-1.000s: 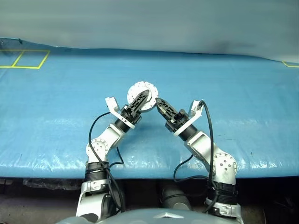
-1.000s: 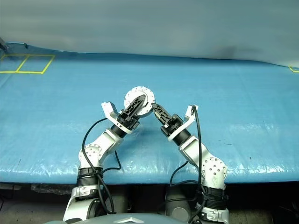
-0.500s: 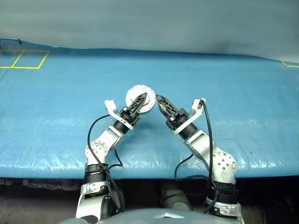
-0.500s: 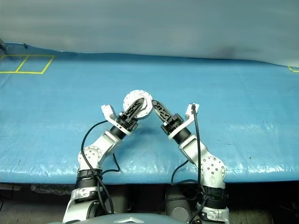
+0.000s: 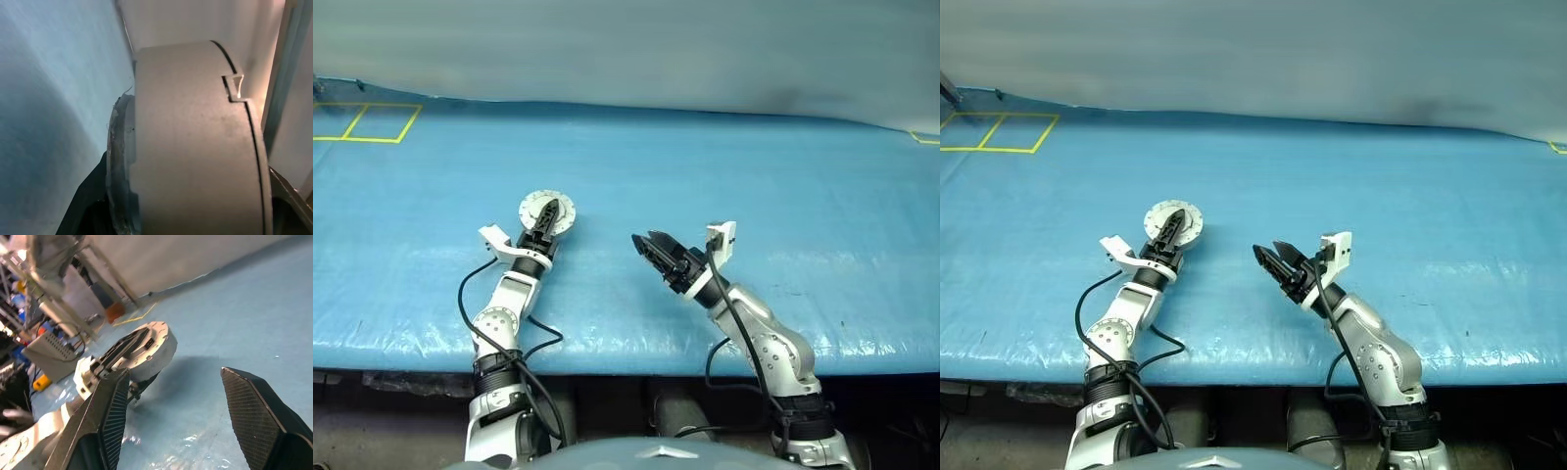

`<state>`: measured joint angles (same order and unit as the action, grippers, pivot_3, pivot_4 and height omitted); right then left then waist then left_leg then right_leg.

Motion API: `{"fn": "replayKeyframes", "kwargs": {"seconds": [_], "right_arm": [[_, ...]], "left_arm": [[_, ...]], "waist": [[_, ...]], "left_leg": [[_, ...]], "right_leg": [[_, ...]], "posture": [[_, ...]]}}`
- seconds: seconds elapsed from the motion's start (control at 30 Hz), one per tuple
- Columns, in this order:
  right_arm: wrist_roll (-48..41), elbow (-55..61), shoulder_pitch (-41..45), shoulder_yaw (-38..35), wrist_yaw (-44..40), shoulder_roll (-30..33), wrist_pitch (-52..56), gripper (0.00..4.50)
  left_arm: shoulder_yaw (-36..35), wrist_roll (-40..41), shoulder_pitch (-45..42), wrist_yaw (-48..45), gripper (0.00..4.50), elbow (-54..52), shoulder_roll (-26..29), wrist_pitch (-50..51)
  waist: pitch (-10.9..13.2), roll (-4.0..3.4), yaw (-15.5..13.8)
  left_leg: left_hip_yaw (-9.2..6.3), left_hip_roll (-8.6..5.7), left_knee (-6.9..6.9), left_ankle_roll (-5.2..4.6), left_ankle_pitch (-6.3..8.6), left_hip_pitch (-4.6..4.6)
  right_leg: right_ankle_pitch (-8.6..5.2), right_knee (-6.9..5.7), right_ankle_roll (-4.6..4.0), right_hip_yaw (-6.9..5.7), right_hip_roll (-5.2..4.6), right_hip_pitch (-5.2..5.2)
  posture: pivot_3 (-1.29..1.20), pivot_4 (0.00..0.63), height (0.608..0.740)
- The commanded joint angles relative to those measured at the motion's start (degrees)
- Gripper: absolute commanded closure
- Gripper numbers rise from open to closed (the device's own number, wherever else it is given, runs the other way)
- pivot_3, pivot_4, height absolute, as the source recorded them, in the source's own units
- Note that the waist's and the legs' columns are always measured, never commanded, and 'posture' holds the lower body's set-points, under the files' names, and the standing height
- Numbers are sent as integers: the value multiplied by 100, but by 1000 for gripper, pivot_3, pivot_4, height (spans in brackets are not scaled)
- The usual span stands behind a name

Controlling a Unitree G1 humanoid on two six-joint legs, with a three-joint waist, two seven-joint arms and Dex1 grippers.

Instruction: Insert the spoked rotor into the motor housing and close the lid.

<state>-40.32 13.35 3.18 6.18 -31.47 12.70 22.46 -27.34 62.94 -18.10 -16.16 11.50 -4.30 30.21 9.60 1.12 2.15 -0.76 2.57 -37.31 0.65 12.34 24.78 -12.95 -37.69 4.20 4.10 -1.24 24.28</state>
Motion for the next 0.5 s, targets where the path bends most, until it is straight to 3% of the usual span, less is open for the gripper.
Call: {"fn": "replayKeyframes", "kwargs": {"seconds": [0.03,0.17,0.5], "right_arm": [[627,-145,-76,239,-561,141,-628,1378],[1168,-249,-179,498,-885,320,-1002,1378],[1325,-278,-156,384,-877,156,-1026,1378]], "left_arm": [[-113,4,-295,-71,1910,-74,176,-223],[-361,-210,-497,137,1910,196,457,-597],[-601,-910,-894,821,1910,1010,689,-1308]], "waist": [[0,1,-8],[0,3,-3],[2,24,-66]], "left_leg": [[0,0,-3,1,-1,0],[0,-1,-8,2,-1,-11],[-4,-1,-13,5,-2,-12]], "right_leg": [[1,0,2,0,0,-2],[-2,0,4,0,1,-13],[11,2,-4,-3,0,-21]], "posture": [[0,150,740],[0,150,740],[0,150,740]]}}
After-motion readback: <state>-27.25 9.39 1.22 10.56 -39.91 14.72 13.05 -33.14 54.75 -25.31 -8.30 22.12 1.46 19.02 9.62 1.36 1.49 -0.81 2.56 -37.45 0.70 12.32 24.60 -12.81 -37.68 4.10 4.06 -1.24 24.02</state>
